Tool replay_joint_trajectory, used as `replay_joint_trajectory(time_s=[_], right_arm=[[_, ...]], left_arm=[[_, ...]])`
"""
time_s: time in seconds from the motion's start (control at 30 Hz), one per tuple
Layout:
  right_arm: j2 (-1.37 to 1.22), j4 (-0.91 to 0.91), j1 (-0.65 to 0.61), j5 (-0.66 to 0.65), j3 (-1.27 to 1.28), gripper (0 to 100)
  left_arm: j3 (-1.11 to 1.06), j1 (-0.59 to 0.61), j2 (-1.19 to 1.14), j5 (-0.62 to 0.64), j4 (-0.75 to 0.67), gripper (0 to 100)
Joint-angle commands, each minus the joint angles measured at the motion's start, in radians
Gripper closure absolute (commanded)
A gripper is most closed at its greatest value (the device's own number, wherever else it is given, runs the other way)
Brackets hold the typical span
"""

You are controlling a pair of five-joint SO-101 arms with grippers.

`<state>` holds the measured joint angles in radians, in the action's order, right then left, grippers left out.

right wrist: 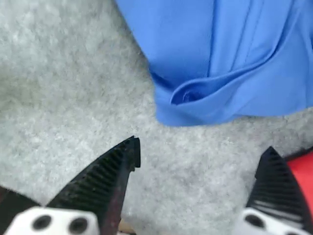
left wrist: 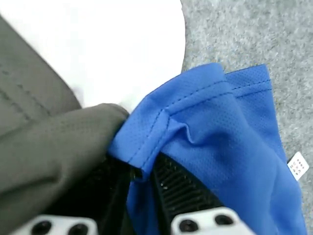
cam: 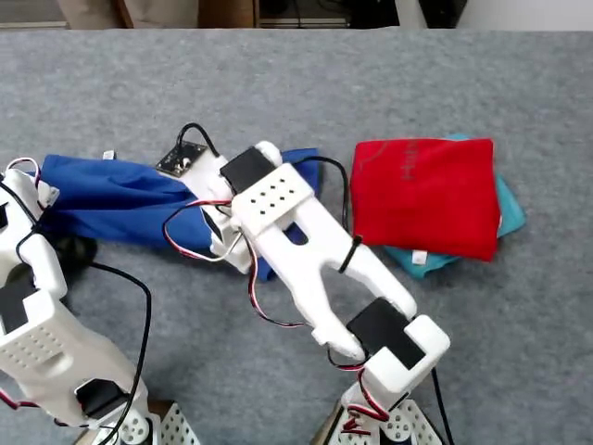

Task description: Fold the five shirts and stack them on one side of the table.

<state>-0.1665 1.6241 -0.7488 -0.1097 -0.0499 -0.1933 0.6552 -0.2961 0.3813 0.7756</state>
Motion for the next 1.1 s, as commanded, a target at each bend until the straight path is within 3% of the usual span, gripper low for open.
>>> replay_joint_trajectory(time_s=[0.0,0.23,0.5,0.63,0.93,1.07], right_arm=[[0.018,-0.074,0.002,0.009,0.019,62.4],[-0.143,-0.121,0.018,0.009,-0.051,63.4],[-0.197,-0.117,0.062,0.008,-0.11,89.3],[-0.199,-0.117,0.097,0.005,-0.114,96.2],[-0.199,-0.04,0.189,0.0,-0.288,94.1],[-0.199,0.011,0.239,-0.015,-0.407,73.9]], left_arm=[[0.038,-0.009,0.007,0.005,-0.003,98],[0.04,-0.009,0.007,0.005,-0.003,98],[0.04,-0.009,0.007,0.005,-0.003,98],[0.04,-0.009,0.007,0.005,-0.003,98],[0.04,-0.009,0.007,0.005,-0.003,98],[0.038,-0.009,0.007,0.005,-0.003,98]])
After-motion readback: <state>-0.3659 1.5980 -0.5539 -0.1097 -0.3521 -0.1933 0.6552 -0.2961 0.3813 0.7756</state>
